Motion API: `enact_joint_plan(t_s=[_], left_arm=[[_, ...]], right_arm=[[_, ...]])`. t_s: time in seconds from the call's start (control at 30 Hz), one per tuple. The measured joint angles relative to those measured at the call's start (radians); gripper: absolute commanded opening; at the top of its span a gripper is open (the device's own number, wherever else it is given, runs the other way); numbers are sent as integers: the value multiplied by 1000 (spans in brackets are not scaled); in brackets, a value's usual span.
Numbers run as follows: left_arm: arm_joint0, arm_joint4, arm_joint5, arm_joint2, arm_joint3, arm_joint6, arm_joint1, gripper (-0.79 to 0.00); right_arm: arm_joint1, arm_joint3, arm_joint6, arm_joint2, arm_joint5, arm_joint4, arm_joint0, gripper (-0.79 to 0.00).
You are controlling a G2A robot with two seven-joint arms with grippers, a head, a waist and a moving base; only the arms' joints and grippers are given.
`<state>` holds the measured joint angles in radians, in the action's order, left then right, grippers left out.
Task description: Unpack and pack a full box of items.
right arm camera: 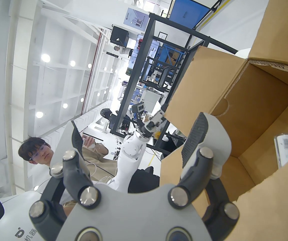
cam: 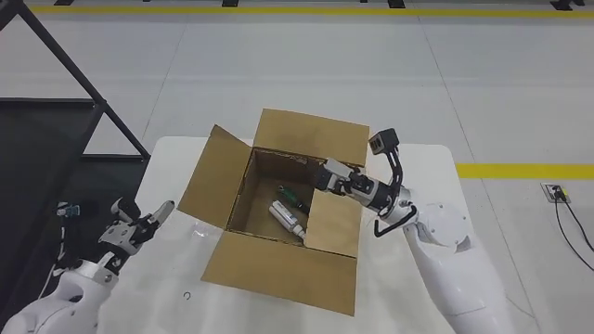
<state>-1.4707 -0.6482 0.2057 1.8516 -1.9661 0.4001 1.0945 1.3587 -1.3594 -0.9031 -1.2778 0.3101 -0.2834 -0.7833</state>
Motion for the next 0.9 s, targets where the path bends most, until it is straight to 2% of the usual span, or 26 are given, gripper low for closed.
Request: enact_joint_plan(t_s=[0.1, 0.2, 0.33, 0.43, 0.57, 0.67, 0.73, 0.9], left_arm=[[-9, 40, 26, 47, -103, 23, -4, 0], [4, 104, 68, 67, -195, 93, -10, 0], [85, 201, 95, 20, -233, 235, -22, 0], [203, 290, 88, -80, -175, 357, -30, 0], [420, 470, 67, -252, 0, 522, -32, 0], [556, 564, 34, -367, 135, 595, -25, 0], [599, 600, 27, -406, 181, 621, -23, 0], [587, 585, 28, -397, 170, 612, -24, 0]], right_arm=[[-10, -16, -20, -23, -2, 14, -21, 0], [-23, -38, -48, -58, 2, 27, -55, 0], [-41, -77, -91, -118, 18, 23, -117, 0], [-56, -114, -101, -184, 57, 8, -181, 0], [-76, -171, -101, -286, 99, -22, -289, 0], [-89, -216, -100, -355, 105, -35, -364, 0], [-95, -238, -105, -384, 87, -33, -402, 0], [-97, -244, -105, -391, 77, -30, -411, 0]])
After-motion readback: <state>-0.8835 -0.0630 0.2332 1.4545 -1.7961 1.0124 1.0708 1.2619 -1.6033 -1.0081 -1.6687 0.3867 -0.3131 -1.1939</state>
